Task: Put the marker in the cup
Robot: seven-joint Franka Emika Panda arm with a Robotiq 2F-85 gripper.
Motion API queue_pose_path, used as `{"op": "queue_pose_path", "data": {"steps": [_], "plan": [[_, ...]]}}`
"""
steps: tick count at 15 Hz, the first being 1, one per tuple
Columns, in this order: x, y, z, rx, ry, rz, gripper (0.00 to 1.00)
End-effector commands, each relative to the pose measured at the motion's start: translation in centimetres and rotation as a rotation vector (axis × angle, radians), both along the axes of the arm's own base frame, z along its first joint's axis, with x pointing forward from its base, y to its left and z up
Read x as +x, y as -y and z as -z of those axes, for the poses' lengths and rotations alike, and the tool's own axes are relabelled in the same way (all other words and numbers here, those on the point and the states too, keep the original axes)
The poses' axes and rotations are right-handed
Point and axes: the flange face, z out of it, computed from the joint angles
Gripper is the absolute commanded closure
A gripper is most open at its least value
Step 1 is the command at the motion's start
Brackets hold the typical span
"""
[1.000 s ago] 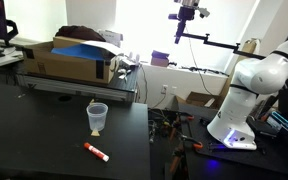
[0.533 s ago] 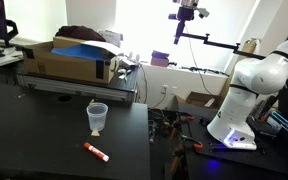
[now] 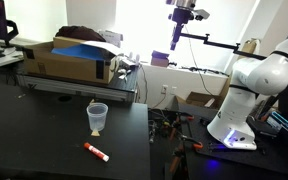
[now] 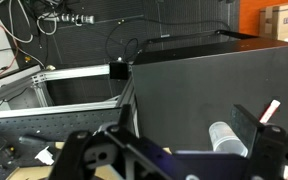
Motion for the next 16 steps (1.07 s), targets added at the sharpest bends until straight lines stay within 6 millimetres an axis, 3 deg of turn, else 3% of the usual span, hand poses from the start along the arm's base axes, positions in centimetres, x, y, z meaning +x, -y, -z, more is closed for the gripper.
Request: {"op": "queue_pose_path", "data": {"steps": [1,8,12,13,16], "plan": [[0.8,-4.0,1.0,0.028,-0.028,-0.023,0.00],[2.6,-12.1,3.3,0.088,-0.098,-0.104,0.00],[2.6,-15.8,4.9,0.099,-0.154,-0.173,0.00],[2.2,-14.4,4.8,0.091,-0.129,-0.165,0.00],[2.3,-15.6,5.5,0.083,-0.149,-0.191,0.00]]}}
